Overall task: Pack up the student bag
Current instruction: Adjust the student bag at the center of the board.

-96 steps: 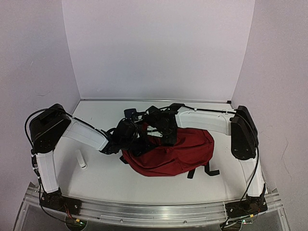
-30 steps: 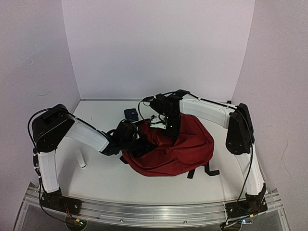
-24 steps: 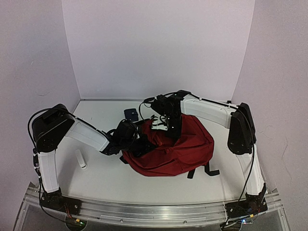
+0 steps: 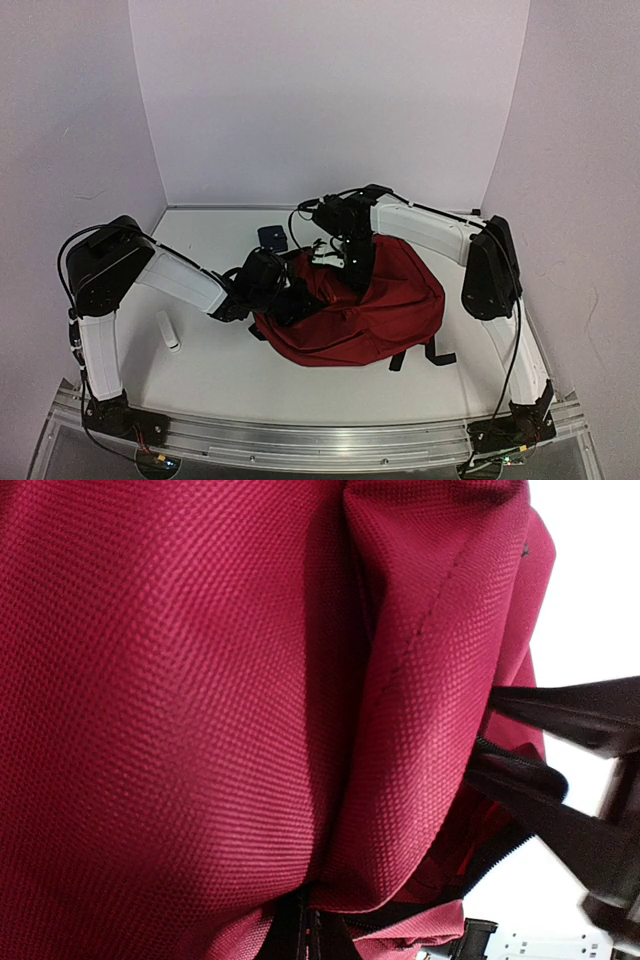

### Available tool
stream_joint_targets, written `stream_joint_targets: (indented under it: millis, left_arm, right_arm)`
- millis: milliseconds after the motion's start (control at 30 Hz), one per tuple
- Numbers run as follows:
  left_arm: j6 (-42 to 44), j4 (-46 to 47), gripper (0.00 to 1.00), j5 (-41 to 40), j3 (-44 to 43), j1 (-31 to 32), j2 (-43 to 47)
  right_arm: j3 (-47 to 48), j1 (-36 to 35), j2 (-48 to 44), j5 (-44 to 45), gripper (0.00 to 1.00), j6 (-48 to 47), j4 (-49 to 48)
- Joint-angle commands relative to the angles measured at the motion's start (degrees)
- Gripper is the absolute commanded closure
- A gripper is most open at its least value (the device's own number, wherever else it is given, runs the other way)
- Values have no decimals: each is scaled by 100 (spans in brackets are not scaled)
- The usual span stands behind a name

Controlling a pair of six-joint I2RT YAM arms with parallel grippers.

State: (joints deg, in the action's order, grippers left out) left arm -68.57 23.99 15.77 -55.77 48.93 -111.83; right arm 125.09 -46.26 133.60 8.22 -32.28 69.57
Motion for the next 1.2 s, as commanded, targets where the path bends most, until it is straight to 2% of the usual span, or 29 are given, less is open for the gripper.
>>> stream_joint_targets:
  millis: [0, 67, 100, 300, 600, 767, 967, 1167]
  left_arm:
    - [55, -271, 100, -136, 71, -68, -50]
    - [41, -245, 100, -141, 97, -68, -50]
    - [33, -236, 100, -143, 112, -65, -49]
    - [-22, -226, 100, -239, 243, -67, 40]
    - [-59, -464, 100, -483, 400, -136, 270]
    - [138, -1067, 98, -692, 330, -208, 490]
    - [315, -2857, 66, -1584, 196, -199, 1547]
    - [-718, -5483, 30, -2881, 462, -198, 3146]
  right_arm:
    - [36, 25, 121, 42, 84, -58, 300]
    - [176, 28, 94, 14, 98, -21, 301]
    - [282, 26, 53, -8, 100, 13, 291]
    - [404, 341, -481, -586, 100, 697, -198]
    - [-1195, 1457, -1771, -2030, 100, 2249, -1755]
    - [-2180, 1591, -2495, -2568, 100, 2942, -2746]
    - [-3092, 1593, -2718, -2879, 100, 3586, -3602]
    - [-3418, 1593, -2717, -3108, 100, 3755, -3976]
